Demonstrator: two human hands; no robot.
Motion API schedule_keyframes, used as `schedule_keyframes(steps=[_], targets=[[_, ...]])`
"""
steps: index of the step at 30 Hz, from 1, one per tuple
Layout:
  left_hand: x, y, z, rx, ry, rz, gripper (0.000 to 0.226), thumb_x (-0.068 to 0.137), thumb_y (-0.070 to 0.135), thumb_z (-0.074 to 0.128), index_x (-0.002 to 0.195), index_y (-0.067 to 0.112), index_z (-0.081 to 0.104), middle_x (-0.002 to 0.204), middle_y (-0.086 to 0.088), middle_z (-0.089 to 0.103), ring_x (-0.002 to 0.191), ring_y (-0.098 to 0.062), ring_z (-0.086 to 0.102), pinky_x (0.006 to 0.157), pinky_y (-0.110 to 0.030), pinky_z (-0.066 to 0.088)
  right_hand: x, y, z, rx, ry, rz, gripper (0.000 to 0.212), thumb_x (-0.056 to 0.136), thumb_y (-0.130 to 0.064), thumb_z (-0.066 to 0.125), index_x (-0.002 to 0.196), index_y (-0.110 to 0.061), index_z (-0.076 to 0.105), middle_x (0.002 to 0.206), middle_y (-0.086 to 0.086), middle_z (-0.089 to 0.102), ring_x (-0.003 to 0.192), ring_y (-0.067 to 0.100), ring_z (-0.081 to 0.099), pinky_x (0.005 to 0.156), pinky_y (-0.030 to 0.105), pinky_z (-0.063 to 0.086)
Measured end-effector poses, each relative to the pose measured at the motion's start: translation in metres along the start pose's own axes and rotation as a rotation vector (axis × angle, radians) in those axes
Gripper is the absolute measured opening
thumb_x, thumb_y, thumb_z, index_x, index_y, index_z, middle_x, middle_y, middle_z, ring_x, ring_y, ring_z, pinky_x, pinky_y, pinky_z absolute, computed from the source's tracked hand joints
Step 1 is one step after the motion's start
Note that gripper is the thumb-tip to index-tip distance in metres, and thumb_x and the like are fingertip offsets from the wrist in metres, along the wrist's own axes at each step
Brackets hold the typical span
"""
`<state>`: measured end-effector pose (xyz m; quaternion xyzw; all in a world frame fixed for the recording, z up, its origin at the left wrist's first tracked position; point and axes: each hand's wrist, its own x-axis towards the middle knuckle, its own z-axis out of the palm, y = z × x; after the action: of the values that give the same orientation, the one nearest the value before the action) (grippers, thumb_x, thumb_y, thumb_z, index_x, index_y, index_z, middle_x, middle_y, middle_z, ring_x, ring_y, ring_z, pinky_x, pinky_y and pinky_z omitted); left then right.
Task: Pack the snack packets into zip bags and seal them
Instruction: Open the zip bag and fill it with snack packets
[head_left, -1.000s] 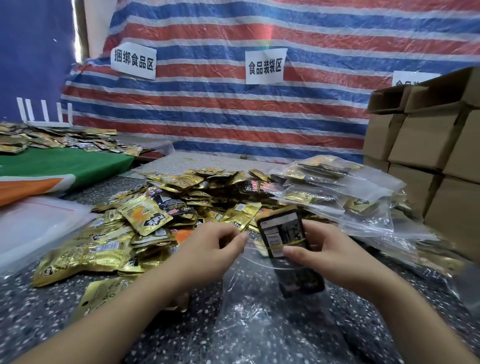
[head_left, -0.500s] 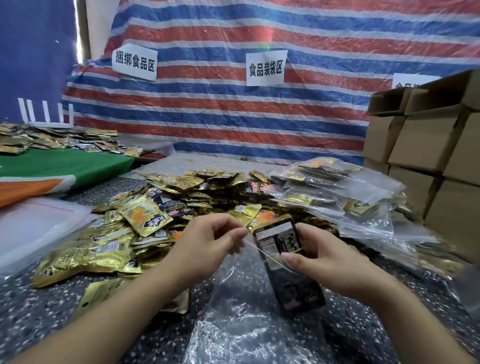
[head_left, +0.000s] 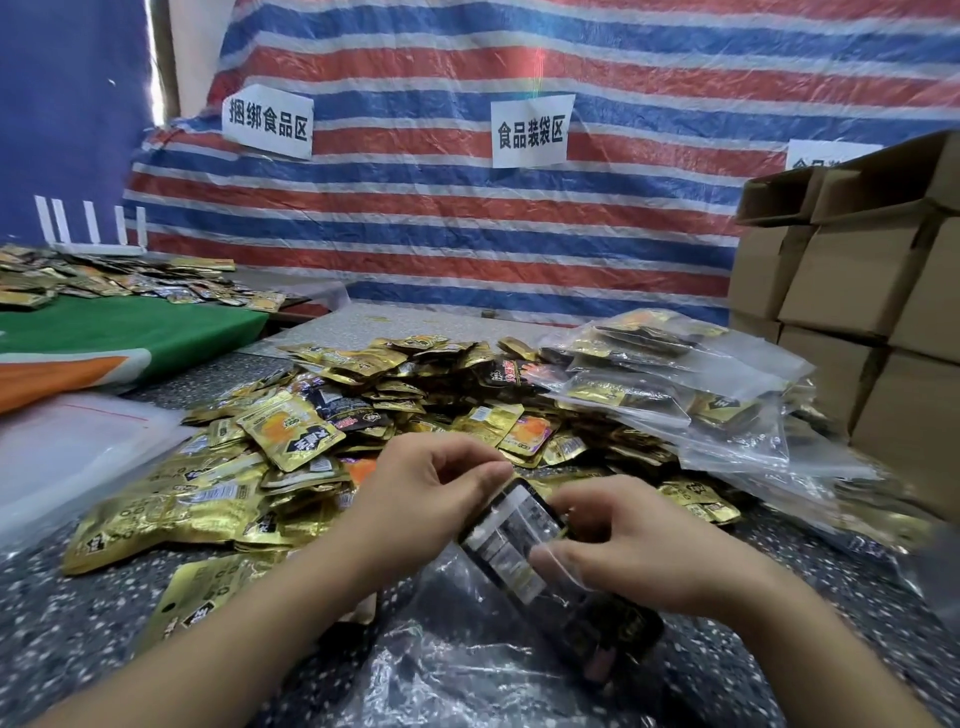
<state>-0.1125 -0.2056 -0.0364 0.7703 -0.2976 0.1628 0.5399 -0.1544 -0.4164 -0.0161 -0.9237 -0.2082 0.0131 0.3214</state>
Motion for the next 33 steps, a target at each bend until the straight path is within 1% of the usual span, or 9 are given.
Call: schedule_keyframes(steps=[2, 8, 12, 15, 18, 21, 24, 28, 33], targets=[[0.002, -0.002, -0.002, -0.007, 0.042, -0.009, 0.013, 0.088, 0.015, 0.071, 0.082, 0.024, 0.077, 0.073, 0.01, 0.073, 0.067, -0.005, 0.067, 0.062, -0.017, 0.052, 0.001, 0.003, 0.0, 0.039, 0.08, 0.012, 0.014, 0.092, -0.043, 0.066, 0.096, -0.03, 0.067, 0.08, -0.006, 0.073, 0.068, 0.004, 0.065, 0.063, 0.028, 0.048], [0.005, -0.007, -0.004, -0.128, 0.076, -0.032, 0.017, 0.089, 0.012, 0.069, 0.081, 0.027, 0.074, 0.071, 0.001, 0.074, 0.066, -0.013, 0.072, 0.061, -0.018, 0.055, -0.003, -0.003, 0.001, 0.108, 0.105, -0.029, 0.051, 0.085, -0.078, 0.042, 0.091, -0.037, 0.072, 0.085, -0.012, 0.072, 0.075, 0.005, 0.067, 0.067, 0.019, 0.054], [0.007, -0.008, -0.006, -0.296, 0.105, -0.098, 0.015, 0.083, 0.024, 0.067, 0.097, 0.021, 0.071, 0.078, -0.006, 0.075, 0.069, -0.021, 0.073, 0.061, -0.022, 0.057, -0.002, -0.001, 0.0, -0.015, 0.199, -0.066, 0.007, 0.086, -0.037, 0.074, 0.086, -0.03, 0.074, 0.083, -0.006, 0.072, 0.076, 0.012, 0.066, 0.075, 0.034, 0.057], [0.011, -0.008, -0.007, -0.392, -0.01, -0.298, 0.043, 0.078, 0.035, 0.066, 0.117, 0.02, 0.058, 0.085, -0.007, 0.076, 0.077, -0.024, 0.075, 0.063, -0.026, 0.059, -0.001, 0.0, 0.0, 0.02, 0.287, -0.053, 0.007, 0.089, -0.024, 0.074, 0.082, -0.027, 0.074, 0.08, -0.006, 0.073, 0.076, 0.017, 0.066, 0.076, 0.043, 0.055], [0.009, -0.012, -0.007, -0.232, -0.237, -0.443, 0.03, 0.084, 0.033, 0.065, 0.109, 0.017, 0.064, 0.088, -0.001, 0.076, 0.078, -0.016, 0.074, 0.064, -0.022, 0.057, 0.001, 0.002, 0.001, 0.031, 0.37, -0.049, 0.01, 0.087, -0.022, 0.076, 0.078, -0.026, 0.073, 0.078, -0.002, 0.071, 0.076, 0.024, 0.064, 0.071, 0.045, 0.052], [0.005, -0.017, -0.003, -0.248, -0.288, -0.51, 0.016, 0.095, 0.018, 0.059, 0.091, 0.009, 0.072, 0.087, -0.008, 0.076, 0.076, -0.017, 0.074, 0.062, -0.021, 0.056, 0.004, 0.006, -0.001, 0.109, 0.469, 0.009, 0.012, 0.081, -0.038, 0.078, 0.088, -0.033, 0.069, 0.085, -0.008, 0.071, 0.074, 0.012, 0.067, 0.062, 0.032, 0.055], [0.006, -0.017, -0.003, -0.401, -0.155, -0.529, 0.024, 0.095, 0.019, 0.058, 0.082, 0.011, 0.075, 0.089, -0.017, 0.075, 0.076, -0.025, 0.073, 0.064, -0.031, 0.06, 0.009, 0.013, -0.004, 0.196, 0.613, 0.195, 0.053, 0.065, -0.069, 0.063, 0.105, -0.036, 0.059, 0.097, -0.017, 0.067, 0.08, -0.007, 0.066, 0.071, 0.024, 0.057], [0.011, -0.015, -0.007, -0.445, 0.031, -0.459, 0.022, 0.096, 0.018, 0.057, 0.089, 0.003, 0.071, 0.083, -0.016, 0.074, 0.071, -0.026, 0.073, 0.057, -0.026, 0.058, 0.015, 0.02, 0.001, 0.623, 0.299, 0.426, 0.075, 0.069, -0.061, 0.066, 0.122, -0.009, 0.056, 0.106, 0.008, 0.07, 0.073, 0.016, 0.074, 0.068, 0.029, 0.058], [0.011, -0.006, -0.011, -0.532, 0.098, -0.362, 0.02, 0.092, 0.018, 0.057, 0.092, 0.001, 0.069, 0.084, -0.018, 0.074, 0.069, -0.026, 0.072, 0.057, -0.026, 0.057, 0.014, 0.02, 0.013, 0.73, 0.202, 0.285, 0.041, 0.072, -0.038, 0.076, 0.095, -0.004, 0.07, 0.092, 0.014, 0.075, 0.073, 0.017, 0.069, 0.067, 0.027, 0.056]])
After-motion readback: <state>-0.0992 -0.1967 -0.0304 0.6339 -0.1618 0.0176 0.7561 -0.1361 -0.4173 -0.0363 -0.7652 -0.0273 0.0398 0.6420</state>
